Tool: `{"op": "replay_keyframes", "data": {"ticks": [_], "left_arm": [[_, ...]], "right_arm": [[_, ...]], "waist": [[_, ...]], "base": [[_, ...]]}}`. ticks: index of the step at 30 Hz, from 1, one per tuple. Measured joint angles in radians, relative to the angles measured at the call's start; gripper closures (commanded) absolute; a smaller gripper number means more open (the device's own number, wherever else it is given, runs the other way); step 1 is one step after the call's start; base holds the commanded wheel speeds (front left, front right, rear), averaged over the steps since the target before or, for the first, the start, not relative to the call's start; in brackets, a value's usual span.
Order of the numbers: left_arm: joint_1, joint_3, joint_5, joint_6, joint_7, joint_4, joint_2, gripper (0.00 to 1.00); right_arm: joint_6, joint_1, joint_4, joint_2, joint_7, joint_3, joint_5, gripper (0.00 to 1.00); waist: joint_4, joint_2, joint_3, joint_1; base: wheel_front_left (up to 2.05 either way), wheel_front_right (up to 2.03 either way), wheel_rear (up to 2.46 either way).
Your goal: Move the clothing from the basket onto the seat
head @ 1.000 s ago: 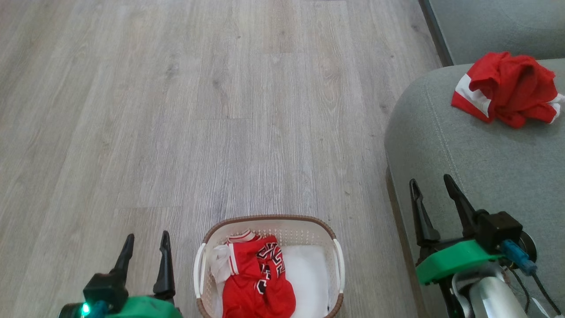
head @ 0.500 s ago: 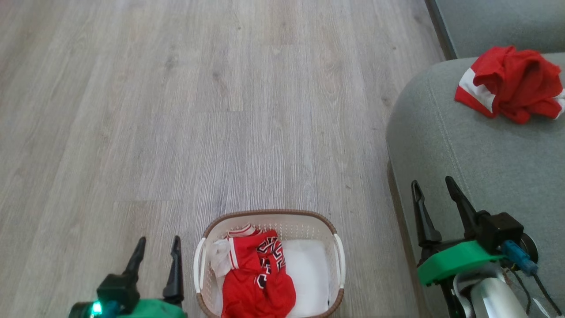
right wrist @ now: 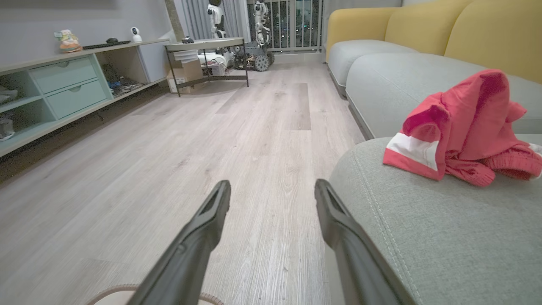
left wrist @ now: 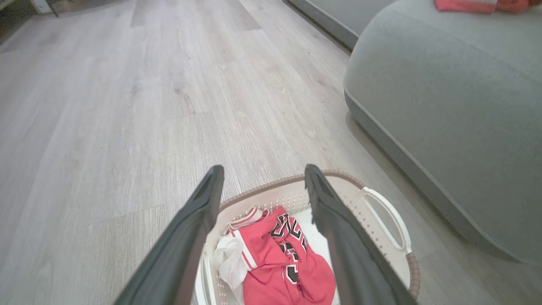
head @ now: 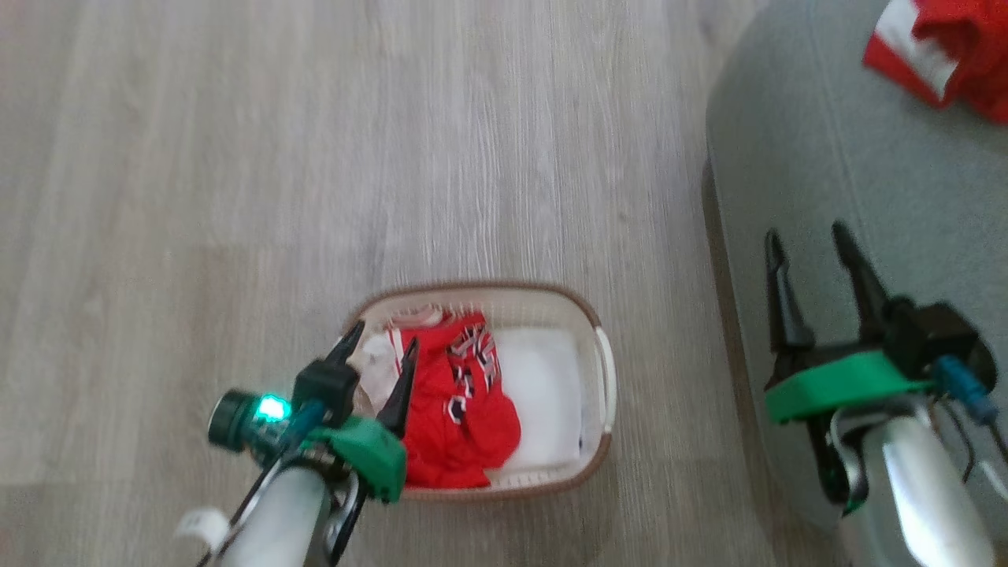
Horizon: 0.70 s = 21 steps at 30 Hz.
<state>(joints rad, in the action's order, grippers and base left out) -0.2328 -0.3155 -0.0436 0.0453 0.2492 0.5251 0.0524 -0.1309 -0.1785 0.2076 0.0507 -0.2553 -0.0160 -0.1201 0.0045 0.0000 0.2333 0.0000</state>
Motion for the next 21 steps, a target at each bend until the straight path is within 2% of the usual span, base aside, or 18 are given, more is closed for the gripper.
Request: {"op": "replay_keyframes", "data": {"ticks": [11,21], "left_arm": [[-0.273,-0.162,0.014,0.027,-0.013,0.362,-0.009,0.00],[-0.439,-0.293,-0.047,0.006,-0.034,0.517,-0.011,0.00]], "right_arm": [[0.000,-0.115,-0.052,0.000,0.000,-0.034,0.016,0.00],[0.000,-0.197,-0.107,0.000,0.000,-0.015,-0.001,0.00]], "waist": [[-0.055,0.0000,0.269,0.0000],[-0.117,0.0000,0.493,0.0002]], "base": [[0.00,0.00,0.00],[0.00,0.00,0.00]]}}
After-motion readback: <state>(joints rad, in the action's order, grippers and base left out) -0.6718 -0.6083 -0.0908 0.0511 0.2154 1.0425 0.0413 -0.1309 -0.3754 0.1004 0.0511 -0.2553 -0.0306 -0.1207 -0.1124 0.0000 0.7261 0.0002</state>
